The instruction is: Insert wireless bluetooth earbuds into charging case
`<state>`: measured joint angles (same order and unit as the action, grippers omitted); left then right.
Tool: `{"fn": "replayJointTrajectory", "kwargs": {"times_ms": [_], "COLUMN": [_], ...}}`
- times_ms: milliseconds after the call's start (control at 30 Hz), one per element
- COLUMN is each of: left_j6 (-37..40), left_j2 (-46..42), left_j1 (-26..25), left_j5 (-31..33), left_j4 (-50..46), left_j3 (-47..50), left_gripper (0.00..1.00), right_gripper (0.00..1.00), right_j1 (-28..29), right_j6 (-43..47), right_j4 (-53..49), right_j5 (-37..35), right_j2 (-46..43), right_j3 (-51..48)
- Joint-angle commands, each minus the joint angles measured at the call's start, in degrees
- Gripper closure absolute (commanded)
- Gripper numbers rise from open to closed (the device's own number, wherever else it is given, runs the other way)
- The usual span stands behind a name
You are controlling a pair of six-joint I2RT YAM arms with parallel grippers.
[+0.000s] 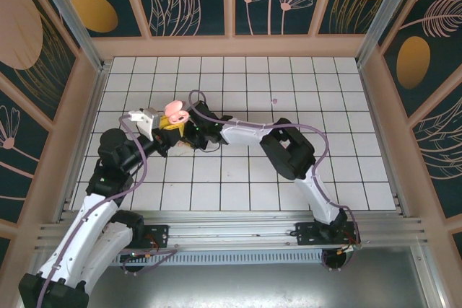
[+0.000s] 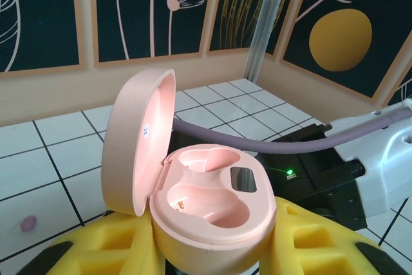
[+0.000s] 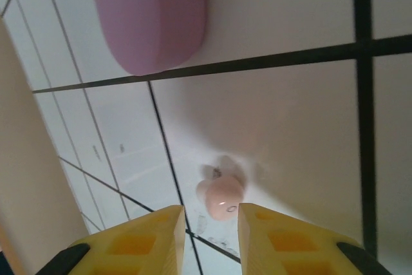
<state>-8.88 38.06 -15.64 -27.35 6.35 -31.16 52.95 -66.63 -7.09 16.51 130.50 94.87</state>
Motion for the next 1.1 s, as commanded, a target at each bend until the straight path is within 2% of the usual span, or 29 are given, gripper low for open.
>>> {"fn": "replayJointTrajectory", "kwargs": {"times_ms": [0, 233, 633, 933, 1067], "left_j6": [0.3, 1.2, 1.9, 2.0, 2.0], "left_j2": [-1.2, -1.2, -2.4, -3.1, -3.2], "left_j1": [0.4, 0.4, 0.4, 0.4, 0.4], "left_j5": [1.6, 1.9, 2.0, 1.9, 1.9], "left_j4": [-0.5, -1.0, -1.3, -1.7, -1.9], "left_j3": [-0.7, -0.9, -0.6, -0.6, -0.6], "left_gripper": [0.90, 0.90, 0.90, 0.90, 0.90], "right_gripper": [0.70, 0.64, 0.63, 0.70, 0.79], "right_j1": [0.8, 2.2, 2.3, 2.2, 2.1], "right_j6": [-0.8, -1.0, 1.3, 2.5, 3.7], "right_j4": [-4.0, -8.2, -17.4, -18.3, -18.7], "right_j5": [-1.9, -3.6, -7.1, -6.9, -7.4], "right_j2": [1.3, 3.5, 8.2, 9.9, 9.4], "right_j3": [3.0, 6.8, 14.7, 15.3, 15.3]}}
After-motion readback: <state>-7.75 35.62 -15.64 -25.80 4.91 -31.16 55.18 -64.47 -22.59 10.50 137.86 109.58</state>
